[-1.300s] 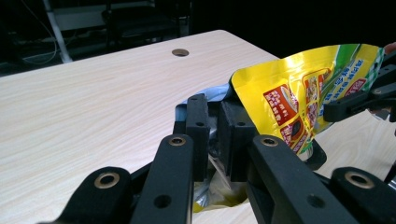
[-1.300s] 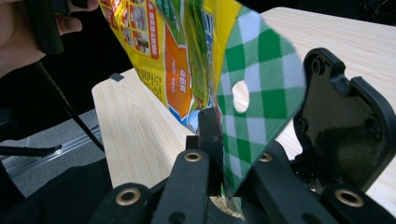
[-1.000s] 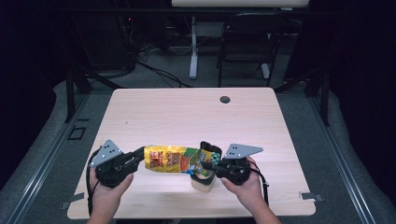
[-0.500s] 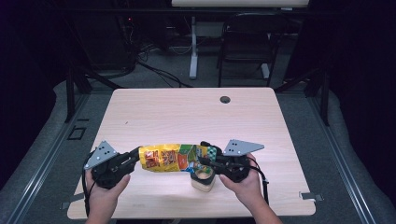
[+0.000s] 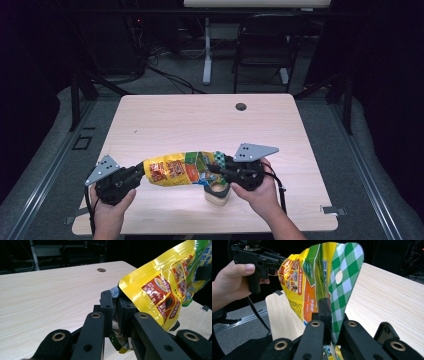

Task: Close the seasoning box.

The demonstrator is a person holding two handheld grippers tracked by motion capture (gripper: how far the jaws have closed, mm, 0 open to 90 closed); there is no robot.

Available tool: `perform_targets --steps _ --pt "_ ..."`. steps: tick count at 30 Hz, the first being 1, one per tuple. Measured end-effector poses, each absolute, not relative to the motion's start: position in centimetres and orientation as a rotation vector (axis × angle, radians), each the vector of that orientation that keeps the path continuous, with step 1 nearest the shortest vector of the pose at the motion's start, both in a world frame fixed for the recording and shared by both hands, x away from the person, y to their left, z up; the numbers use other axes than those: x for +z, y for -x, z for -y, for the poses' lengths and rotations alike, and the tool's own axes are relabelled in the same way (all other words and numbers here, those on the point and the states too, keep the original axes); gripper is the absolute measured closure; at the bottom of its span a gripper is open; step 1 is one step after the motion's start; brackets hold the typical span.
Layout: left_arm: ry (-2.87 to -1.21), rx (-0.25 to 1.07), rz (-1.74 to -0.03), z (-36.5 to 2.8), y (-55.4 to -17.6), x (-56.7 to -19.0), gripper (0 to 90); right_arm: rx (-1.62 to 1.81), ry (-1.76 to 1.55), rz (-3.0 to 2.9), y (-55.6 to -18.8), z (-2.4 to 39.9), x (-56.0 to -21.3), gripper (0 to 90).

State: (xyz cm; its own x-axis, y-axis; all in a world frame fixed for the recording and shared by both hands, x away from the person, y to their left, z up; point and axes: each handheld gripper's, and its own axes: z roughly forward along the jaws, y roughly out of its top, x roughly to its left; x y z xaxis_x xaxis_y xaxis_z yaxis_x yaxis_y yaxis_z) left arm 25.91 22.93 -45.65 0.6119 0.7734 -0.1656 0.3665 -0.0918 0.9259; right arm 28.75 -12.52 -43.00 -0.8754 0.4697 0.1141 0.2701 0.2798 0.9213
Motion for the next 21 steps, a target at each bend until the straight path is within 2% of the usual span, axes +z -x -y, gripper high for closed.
perform_targets --steps 7,21 --pt "-1.665 0.435 -0.958 -23.2 -26.0 -46.0 84.2 1.633 -0.674 -2.368 -29.0 12.1 -42.3 90.0" --pt "-1.67 0.399 -1.024 -24.1 -26.3 -48.2 84.2 1.578 -0.671 -2.429 -29.8 10.8 -43.1 90.0"
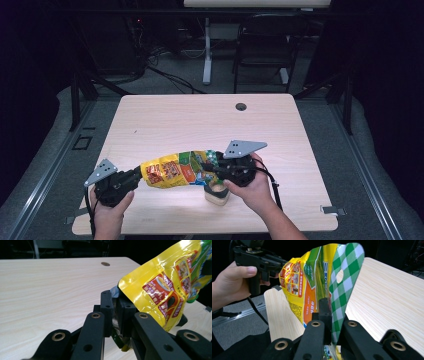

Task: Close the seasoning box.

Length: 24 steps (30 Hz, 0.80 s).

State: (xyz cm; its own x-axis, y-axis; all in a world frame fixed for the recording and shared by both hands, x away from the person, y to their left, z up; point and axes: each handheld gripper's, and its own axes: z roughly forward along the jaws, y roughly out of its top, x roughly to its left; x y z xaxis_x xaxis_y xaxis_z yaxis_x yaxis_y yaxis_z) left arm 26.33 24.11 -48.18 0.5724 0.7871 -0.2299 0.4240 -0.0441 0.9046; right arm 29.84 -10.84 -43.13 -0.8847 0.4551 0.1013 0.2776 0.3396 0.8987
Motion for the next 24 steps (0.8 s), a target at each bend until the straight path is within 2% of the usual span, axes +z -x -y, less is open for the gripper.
perform_targets --steps 10,24 --pt "-1.675 0.376 -1.058 -24.8 -26.8 -49.8 83.6 1.576 -0.643 -2.463 -30.0 9.5 -42.8 90.0" --pt "-1.681 0.376 -1.058 -24.8 -26.6 -50.1 79.9 1.679 -0.635 -2.475 -30.2 9.0 -40.8 90.0"
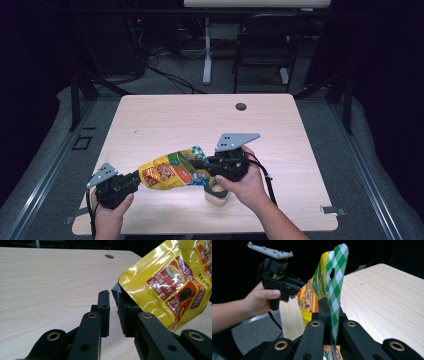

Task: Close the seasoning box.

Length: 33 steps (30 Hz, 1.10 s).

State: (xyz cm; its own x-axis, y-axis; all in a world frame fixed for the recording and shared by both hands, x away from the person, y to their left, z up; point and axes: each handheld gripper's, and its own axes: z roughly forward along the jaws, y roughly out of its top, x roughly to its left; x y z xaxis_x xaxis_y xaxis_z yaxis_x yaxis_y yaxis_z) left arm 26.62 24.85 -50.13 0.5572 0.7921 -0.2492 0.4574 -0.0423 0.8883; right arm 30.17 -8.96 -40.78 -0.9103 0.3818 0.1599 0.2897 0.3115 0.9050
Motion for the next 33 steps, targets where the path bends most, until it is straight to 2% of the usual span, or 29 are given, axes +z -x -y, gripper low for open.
perform_targets --steps 20,33 --pt "-1.677 0.388 -1.143 -27.0 -27.5 -51.8 76.0 1.6 -0.624 -2.521 -31.9 5.7 -39.4 90.0" --pt "-1.688 0.424 -1.143 -27.1 -27.2 -51.6 71.1 1.376 -0.648 -2.588 -32.1 4.6 -42.0 90.0"
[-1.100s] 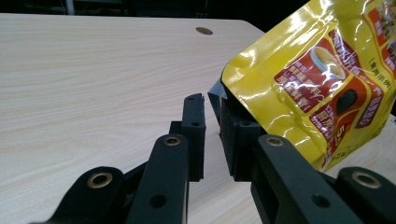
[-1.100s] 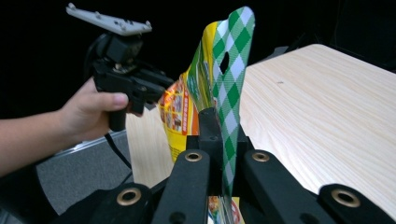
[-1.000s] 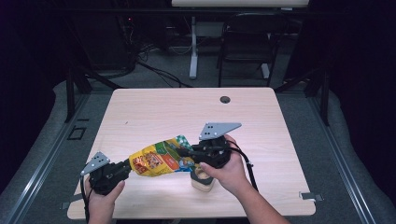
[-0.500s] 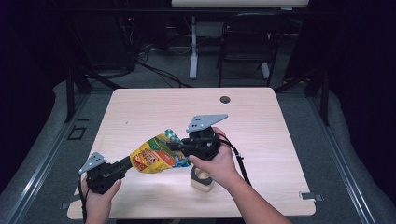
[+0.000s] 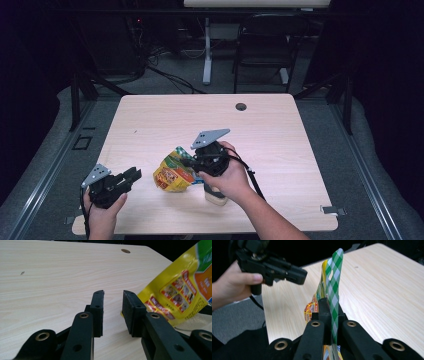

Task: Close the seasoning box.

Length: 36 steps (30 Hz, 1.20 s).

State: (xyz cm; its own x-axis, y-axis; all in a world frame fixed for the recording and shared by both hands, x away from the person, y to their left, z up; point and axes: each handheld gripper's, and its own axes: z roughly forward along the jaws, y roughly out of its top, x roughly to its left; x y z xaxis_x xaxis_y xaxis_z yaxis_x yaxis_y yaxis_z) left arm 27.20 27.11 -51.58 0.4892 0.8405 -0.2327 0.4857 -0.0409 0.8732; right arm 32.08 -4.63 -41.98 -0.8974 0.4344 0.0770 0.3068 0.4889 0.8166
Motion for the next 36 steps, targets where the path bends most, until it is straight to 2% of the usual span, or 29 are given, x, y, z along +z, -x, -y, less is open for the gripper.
perform_targets --steps 16,36 --pt "-1.701 0.433 -1.129 -26.8 -27.1 -51.6 67.4 1.301 -0.626 -2.616 -32.1 3.5 -42.3 90.0" --pt "-1.747 0.394 -1.026 -24.9 -26.6 -51.0 63.3 1.301 -0.592 -2.652 -32.7 0.8 -42.2 89.3"
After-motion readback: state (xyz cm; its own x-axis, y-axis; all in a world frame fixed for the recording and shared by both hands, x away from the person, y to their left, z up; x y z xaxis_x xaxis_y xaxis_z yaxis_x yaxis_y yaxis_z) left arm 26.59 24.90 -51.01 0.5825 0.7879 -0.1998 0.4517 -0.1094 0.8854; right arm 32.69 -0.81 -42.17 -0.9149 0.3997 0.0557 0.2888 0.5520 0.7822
